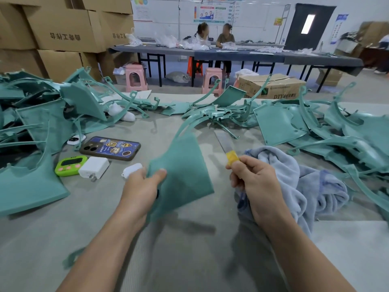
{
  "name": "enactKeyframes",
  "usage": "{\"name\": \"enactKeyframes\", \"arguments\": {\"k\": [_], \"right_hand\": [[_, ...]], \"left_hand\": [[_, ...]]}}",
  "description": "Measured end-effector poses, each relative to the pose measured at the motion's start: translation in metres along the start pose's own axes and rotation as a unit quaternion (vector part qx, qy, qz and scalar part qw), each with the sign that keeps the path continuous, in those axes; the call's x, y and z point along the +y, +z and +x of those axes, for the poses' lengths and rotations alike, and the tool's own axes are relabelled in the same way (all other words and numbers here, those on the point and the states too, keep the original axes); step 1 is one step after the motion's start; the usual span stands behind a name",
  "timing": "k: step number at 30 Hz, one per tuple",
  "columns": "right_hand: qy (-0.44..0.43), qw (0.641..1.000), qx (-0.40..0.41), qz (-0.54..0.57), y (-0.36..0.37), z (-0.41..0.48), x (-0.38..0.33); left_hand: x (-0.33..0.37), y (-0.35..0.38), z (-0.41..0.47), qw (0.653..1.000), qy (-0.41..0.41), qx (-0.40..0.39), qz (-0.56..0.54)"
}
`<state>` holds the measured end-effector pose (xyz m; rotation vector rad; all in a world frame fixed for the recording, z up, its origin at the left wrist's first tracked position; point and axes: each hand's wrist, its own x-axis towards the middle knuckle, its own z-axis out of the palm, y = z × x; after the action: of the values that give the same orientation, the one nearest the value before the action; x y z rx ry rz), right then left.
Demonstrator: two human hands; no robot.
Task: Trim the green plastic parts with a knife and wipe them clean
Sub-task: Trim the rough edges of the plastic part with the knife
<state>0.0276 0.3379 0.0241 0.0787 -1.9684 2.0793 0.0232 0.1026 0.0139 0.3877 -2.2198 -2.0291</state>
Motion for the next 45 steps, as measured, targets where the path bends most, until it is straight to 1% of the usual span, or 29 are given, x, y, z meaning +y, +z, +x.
{"name": "enactKeyframes", "arguments": {"k": [1, 2, 3, 4, 5, 8, 10, 12, 14, 16, 19, 20, 21, 24, 26, 29, 31, 34, 39, 42, 44, 45], "right_hand": [[-0.015, 1.0, -0.016, 0.003, 0.001, -0.001, -0.001], [-0.031, 0.999, -0.032, -0.003, 0.001, -0.001, -0.003], [-0.046, 0.998, -0.047, -0.016, 0.001, -0.002, -0.004], [-0.06, 0.996, -0.06, -0.034, 0.001, -0.002, -0.004], [-0.069, 0.994, -0.065, -0.052, 0.001, -0.002, -0.005], [-0.087, 0.989, -0.051, -0.105, 0.0, -0.003, -0.005], [-0.104, 0.985, -0.042, -0.134, -0.001, -0.005, -0.006], [-0.122, 0.982, -0.053, -0.135, -0.002, -0.007, -0.008], [-0.128, 0.978, -0.088, -0.136, -0.003, -0.009, -0.011], [-0.12, 0.969, -0.148, -0.155, -0.006, -0.011, -0.015], [-0.068, 0.946, -0.267, -0.17, -0.015, -0.012, -0.022], [-0.063, 0.944, -0.281, -0.163, -0.017, -0.012, -0.023], [-0.068, 0.95, -0.268, -0.147, -0.016, -0.012, -0.024], [-0.088, 0.981, -0.153, -0.076, -0.008, -0.011, -0.021], [-0.083, 0.988, -0.119, -0.06, -0.003, -0.011, -0.019], [-0.091, 0.984, -0.142, -0.059, -0.005, -0.013, -0.019], [-0.098, 0.978, -0.178, -0.053, -0.007, -0.015, -0.021], [-0.08, 0.971, -0.222, -0.037, -0.008, -0.016, -0.022], [-0.064, 0.972, -0.225, -0.023, -0.009, -0.015, -0.022], [-0.057, 0.978, -0.2, -0.02, -0.006, -0.015, -0.019], [-0.035, 0.981, -0.191, 0.015, -0.004, -0.015, -0.017], [-0.019, 0.977, -0.209, 0.033, -0.005, -0.016, -0.018]], "left_hand": [[-0.001, -0.001, 0.0, 0.994, -0.072, -0.08, -0.01], [-0.001, -0.002, 0.0, 0.982, -0.118, -0.148, -0.004], [-0.002, -0.001, 0.001, 0.972, -0.139, -0.188, -0.006], [-0.002, 0.0, 0.0, 0.968, -0.145, -0.202, -0.01], [0.0, 0.002, 0.0, 0.971, -0.144, -0.191, -0.007], [0.002, 0.009, 0.002, 0.984, -0.122, -0.102, 0.075], [0.0, 0.011, 0.003, 0.987, -0.111, -0.095, 0.073], [0.002, 0.011, 0.002, 0.989, -0.105, -0.095, 0.051], [0.005, 0.011, 0.002, 0.99, -0.107, -0.076, 0.041], [0.009, 0.008, 0.001, 0.991, -0.112, -0.068, 0.028], [0.012, 0.002, -0.002, 0.989, -0.107, -0.094, 0.039], [0.013, 0.001, -0.004, 0.988, -0.106, -0.1, 0.049], [0.014, 0.001, -0.006, 0.987, -0.107, -0.1, 0.061], [0.017, 0.002, -0.009, 0.983, -0.111, -0.094, 0.116], [0.018, 0.002, -0.013, 0.982, -0.114, -0.093, 0.12], [0.022, 0.001, -0.016, 0.983, -0.114, -0.093, 0.108], [0.024, -0.001, -0.019, 0.984, -0.107, -0.094, 0.105], [0.025, -0.003, -0.02, 0.986, -0.1, -0.1, 0.092], [0.028, -0.002, -0.021, 0.987, -0.096, -0.087, 0.091], [0.026, -0.002, -0.019, 0.987, -0.094, -0.085, 0.098], [0.025, -0.002, -0.017, 0.988, -0.094, -0.077, 0.092], [0.024, -0.002, -0.016, 0.989, -0.093, -0.079, 0.088]]}}
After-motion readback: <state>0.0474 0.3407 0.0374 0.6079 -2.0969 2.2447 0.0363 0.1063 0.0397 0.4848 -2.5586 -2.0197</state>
